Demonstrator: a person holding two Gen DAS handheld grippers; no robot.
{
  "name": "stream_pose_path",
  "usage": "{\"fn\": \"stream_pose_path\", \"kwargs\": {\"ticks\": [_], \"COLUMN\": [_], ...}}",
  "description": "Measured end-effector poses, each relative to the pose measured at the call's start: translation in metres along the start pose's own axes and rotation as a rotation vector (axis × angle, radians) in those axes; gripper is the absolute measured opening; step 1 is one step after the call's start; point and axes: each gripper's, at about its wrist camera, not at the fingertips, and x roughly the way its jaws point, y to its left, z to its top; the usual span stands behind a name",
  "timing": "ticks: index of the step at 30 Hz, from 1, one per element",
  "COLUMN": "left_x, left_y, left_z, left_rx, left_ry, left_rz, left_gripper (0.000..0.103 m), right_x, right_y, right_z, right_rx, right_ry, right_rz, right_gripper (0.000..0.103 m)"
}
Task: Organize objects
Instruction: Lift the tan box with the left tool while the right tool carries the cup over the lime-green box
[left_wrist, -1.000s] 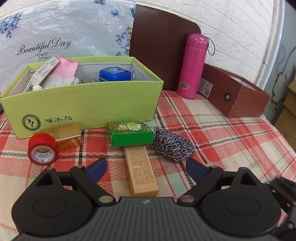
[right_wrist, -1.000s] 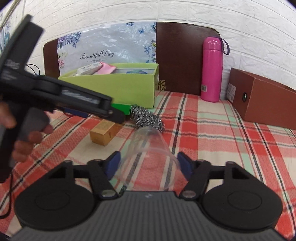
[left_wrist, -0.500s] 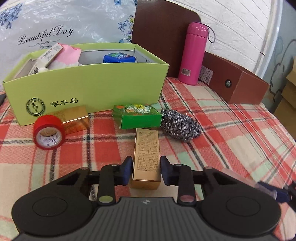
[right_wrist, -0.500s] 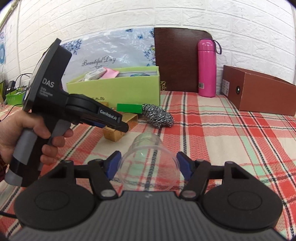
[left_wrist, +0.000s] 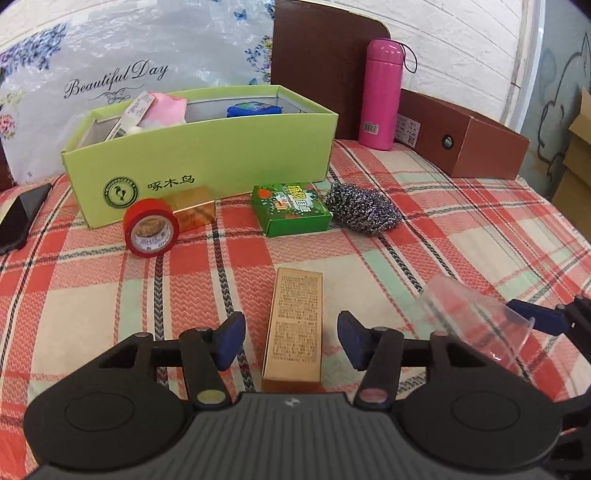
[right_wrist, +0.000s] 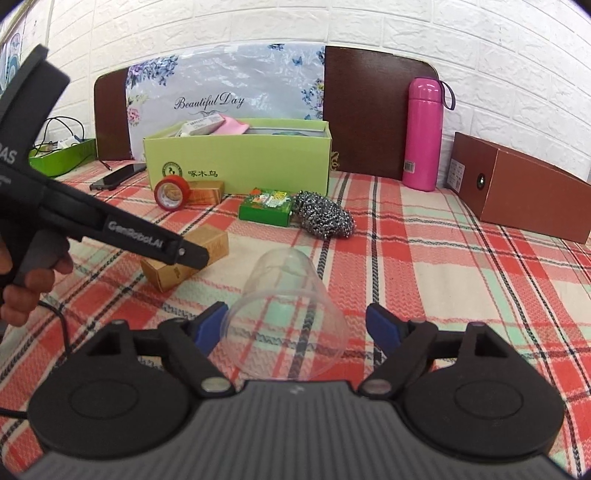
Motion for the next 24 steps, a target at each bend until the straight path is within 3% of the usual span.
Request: {"fn": "stream_pose_path", "kwargs": {"ticks": [5, 8, 10, 11, 13, 24], "left_x": [0.006, 0.008, 0.008, 0.008, 0.008, -0.025], "left_y": [0.003, 0.003, 0.004, 0.004, 0.006, 0.019], "left_z": [0.001, 0.0, 0.0, 0.0, 0.001, 0.019], "left_rx": [-0.016, -0.008, -0.008, -0.006, -0.012, -0.055], "left_ry": [0.026, 0.025, 0.024, 0.026, 0.028, -0.035], "left_rz": [-0.022, -0.009, -0.016, -0.019, -0.032, -0.082], "left_gripper": [0.054, 0.054, 0.046, 0.036, 0.033, 0.032], "right_x": [0.006, 0.011, 0.012, 0.011, 0.011, 0.006], "right_y": [0.008, 0.008, 0.006, 0.006, 0.005, 0.006], "right_z": [0.001, 0.002, 0.002, 0.002, 0.002, 0.04], "right_rx": [-0.024, -0.011, 0.003, 0.01, 0.018, 0.012], "right_ry": [0.018, 0.043, 0.052, 0.054, 0.06, -0.017], "right_rz": [-0.001, 0.007, 0.003, 0.003, 0.008, 0.067], "right_gripper": [0.08, 0.066, 0.066, 0.066, 0.066, 0.065]}}
